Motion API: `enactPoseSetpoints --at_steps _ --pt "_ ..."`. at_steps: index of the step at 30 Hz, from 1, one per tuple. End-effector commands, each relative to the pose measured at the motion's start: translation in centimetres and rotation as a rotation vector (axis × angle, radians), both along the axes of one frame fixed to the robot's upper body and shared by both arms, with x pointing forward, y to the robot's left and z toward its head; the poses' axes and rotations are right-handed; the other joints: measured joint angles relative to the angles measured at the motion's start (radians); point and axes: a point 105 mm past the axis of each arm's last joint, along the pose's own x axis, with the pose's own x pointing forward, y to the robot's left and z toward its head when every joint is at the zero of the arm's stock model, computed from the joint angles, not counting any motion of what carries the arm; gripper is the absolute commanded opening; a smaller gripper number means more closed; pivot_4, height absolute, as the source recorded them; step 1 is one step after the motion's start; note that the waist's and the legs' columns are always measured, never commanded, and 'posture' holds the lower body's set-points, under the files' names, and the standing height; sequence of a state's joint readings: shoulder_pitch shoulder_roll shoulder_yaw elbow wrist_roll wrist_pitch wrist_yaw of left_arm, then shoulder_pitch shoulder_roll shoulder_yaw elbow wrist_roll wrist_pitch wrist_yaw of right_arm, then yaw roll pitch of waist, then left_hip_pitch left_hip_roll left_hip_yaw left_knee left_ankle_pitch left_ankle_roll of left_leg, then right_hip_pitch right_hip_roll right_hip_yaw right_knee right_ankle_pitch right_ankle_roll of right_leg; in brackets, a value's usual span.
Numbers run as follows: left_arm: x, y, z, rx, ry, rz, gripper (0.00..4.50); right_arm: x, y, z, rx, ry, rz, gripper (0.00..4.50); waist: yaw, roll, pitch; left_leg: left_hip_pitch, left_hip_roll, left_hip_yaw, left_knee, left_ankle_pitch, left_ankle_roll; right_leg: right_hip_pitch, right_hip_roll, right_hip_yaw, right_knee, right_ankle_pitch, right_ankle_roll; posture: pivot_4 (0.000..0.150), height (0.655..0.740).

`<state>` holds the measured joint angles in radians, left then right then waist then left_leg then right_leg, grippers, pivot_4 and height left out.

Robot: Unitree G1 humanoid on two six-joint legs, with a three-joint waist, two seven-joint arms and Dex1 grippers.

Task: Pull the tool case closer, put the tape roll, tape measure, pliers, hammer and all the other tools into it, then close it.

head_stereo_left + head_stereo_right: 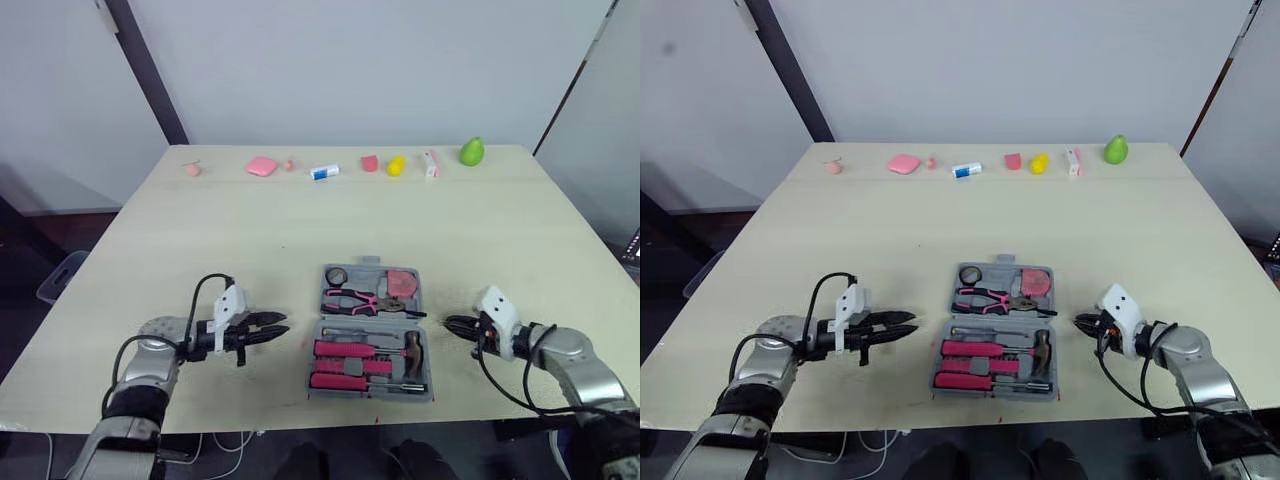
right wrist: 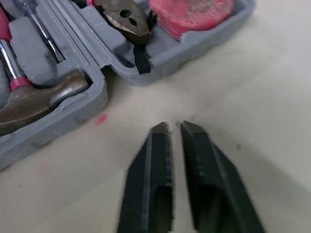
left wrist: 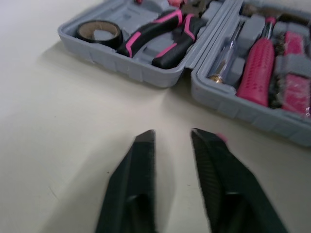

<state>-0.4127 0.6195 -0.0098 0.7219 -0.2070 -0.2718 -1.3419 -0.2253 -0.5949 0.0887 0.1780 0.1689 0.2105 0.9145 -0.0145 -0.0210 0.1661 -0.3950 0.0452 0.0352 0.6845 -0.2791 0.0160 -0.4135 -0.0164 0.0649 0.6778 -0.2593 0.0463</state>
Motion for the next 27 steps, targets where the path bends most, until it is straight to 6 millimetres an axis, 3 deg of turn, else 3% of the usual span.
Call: enactPoseSetpoints --at_steps 1,4,12,27 --pt "0.7 -0.3 -0.1 0.021 -0.011 -0.005 0.2 0.3 0.4 0.0 -0.025 -0.001 0.044 0.0 0.0 0.0 0.0 0.0 0.0 0.0 0.0 0.0 0.0 0.0 0.0 0.0 0.0 0.0 0.0 0.15 0.74" --pt "1.7 -1.1 -0.9 0.064 0.018 -0.008 0.2 0.8 1.3 -0.8 -0.08 0.006 0.093 0.0 0.0 0.0 0.0 -0.001 -0.001 -0.001 0.0 0.0 0.0 0.0 0.0 -0.001 0.0 0.0 0.0 0.15 0.74" --pt "2.5 -3.4 -1.3 0.061 0.039 -0.07 0.2 1.3 3.3 -0.9 -0.075 -0.008 0.153 0.0 -0.005 0.0 0.0 -0.001 -0.001 -0.002 0.001 0.0 0.0 0.0 0.0 -0.001 0.0 0.0 0.001 0.15 0.74" --pt "2.2 -3.9 -2.3 0.084 0.074 -0.105 0.2 0.4 3.8 -0.8 -0.078 0.023 0.198 0.0 -0.002 0.0 0.0 -0.001 -0.001 -0.003 0.001 0.0 0.0 0.0 0.0 -0.002 0.0 0.001 0.001 0.15 0.74"
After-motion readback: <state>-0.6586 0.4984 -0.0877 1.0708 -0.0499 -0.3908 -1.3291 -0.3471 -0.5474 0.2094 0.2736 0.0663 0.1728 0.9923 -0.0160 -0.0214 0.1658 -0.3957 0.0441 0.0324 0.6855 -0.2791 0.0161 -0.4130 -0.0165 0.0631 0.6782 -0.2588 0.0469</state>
